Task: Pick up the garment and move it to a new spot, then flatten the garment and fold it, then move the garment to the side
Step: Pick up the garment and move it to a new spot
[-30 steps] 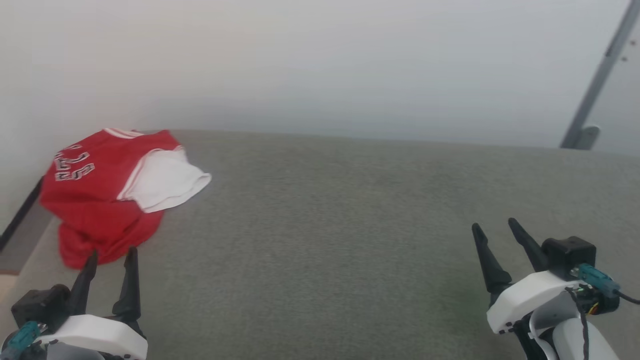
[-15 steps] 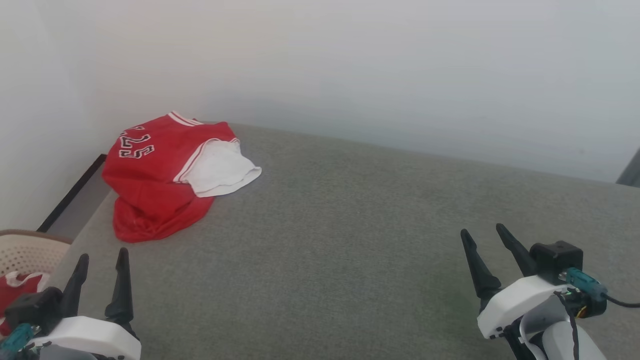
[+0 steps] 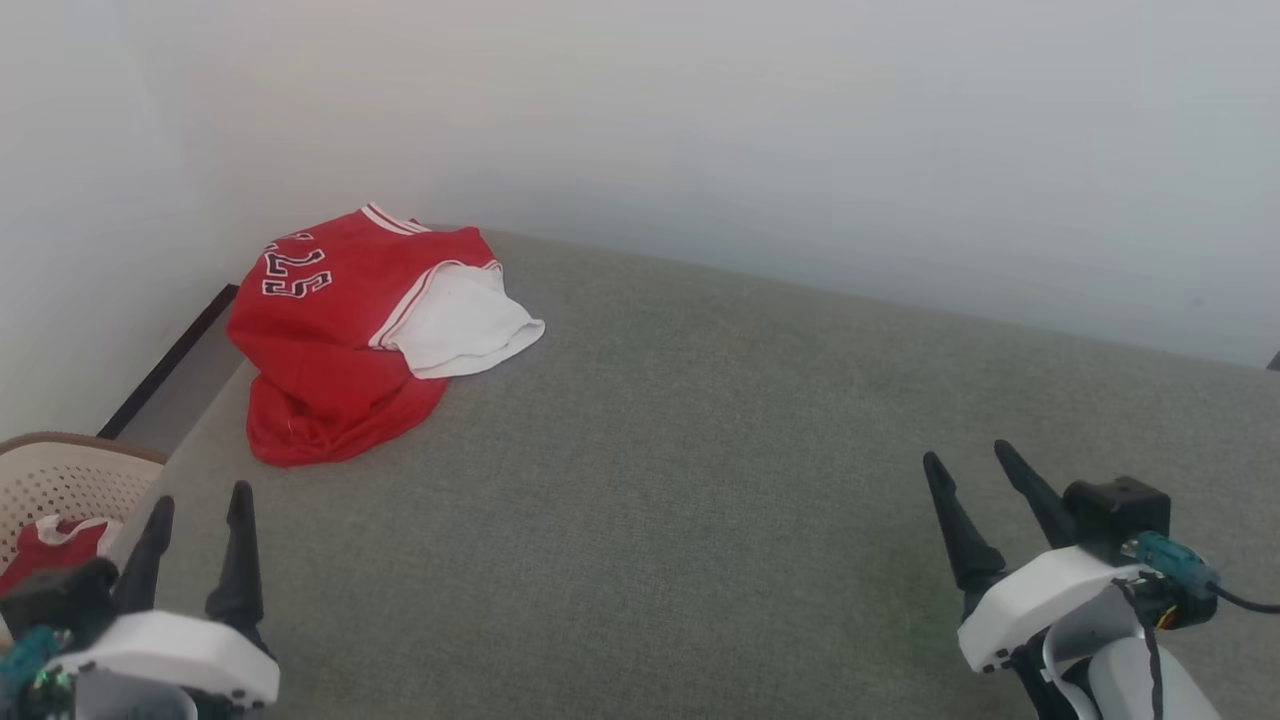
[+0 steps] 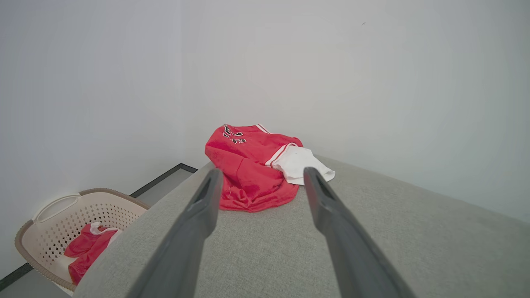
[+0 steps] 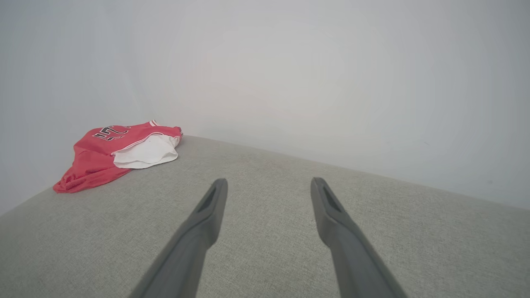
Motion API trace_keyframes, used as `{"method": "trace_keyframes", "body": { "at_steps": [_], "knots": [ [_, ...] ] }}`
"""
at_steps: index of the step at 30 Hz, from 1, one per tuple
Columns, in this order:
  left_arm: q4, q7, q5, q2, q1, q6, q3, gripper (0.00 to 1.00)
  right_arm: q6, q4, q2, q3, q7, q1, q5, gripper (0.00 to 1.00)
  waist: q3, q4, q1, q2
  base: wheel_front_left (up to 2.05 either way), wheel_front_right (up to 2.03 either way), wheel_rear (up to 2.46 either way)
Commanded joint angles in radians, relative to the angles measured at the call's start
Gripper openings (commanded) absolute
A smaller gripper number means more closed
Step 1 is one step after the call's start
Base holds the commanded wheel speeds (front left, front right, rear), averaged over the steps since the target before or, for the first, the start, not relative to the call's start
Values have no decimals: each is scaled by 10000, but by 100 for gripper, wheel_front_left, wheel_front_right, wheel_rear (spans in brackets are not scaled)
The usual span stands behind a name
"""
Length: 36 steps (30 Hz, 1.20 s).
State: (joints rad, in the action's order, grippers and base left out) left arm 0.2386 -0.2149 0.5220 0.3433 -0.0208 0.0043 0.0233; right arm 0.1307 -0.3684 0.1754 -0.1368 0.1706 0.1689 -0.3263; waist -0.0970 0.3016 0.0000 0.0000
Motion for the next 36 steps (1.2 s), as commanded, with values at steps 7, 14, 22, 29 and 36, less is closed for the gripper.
{"method": "trace_keyframes", "body": {
  "at_steps": [7,14,22,29,36],
  "knots": [
    [708,658,377,373,-1471,-266,-13,100,0,458,161,74,-169,227,140,100,515,-320,0,0,0,0,0],
    [1896,884,559,822,-3309,-548,34,100,0,1286,359,154,-573,575,339,100,1792,-931,0,0,0,0,0],
    [3485,964,736,1265,-5380,-846,78,100,0,2160,572,352,-910,1022,535,100,3314,-1492,0,0,0,0,0],
    [5268,1225,736,1622,-7370,-1025,-120,100,0,2917,763,532,-1176,1372,690,100,4617,-1792,0,0,0,0,0],
    [7070,1917,677,1765,-9027,-944,-365,100,0,3633,938,628,-1547,1610,859,100,5657,-1921,0,0,0,0,0]
  ]
}}
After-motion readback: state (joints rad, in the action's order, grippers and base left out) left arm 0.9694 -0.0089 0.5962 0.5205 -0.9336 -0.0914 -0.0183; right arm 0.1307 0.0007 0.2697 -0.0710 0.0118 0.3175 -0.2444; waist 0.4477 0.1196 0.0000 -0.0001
